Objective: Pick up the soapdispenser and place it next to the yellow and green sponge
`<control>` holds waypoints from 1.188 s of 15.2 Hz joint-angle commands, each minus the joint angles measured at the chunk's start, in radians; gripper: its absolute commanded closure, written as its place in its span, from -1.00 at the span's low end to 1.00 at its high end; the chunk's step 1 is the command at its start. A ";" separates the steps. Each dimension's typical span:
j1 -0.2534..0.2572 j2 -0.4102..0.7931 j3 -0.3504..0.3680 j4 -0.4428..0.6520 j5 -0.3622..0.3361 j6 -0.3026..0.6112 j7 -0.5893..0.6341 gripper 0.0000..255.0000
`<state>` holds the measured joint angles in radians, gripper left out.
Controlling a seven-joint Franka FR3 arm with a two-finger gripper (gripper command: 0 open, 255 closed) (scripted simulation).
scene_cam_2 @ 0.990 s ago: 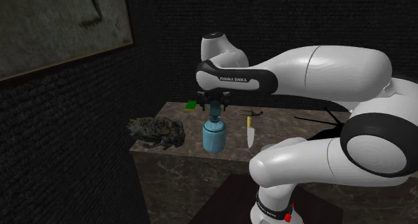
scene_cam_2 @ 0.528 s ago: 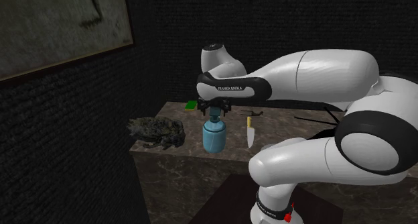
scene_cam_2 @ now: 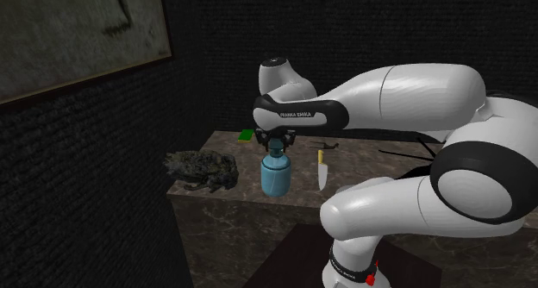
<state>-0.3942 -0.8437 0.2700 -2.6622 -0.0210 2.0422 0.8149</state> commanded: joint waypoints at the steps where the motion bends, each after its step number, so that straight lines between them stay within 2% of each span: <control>1: 0.000 0.000 0.000 0.000 0.000 0.000 0.000 1.00; 9: 0.000 0.000 0.000 0.000 0.000 0.000 0.000 1.00; 18: -0.008 0.000 -0.017 0.119 -0.008 -0.118 -0.020 1.00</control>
<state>-0.4013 -0.8431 0.2551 -2.5597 -0.0278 1.9415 0.7967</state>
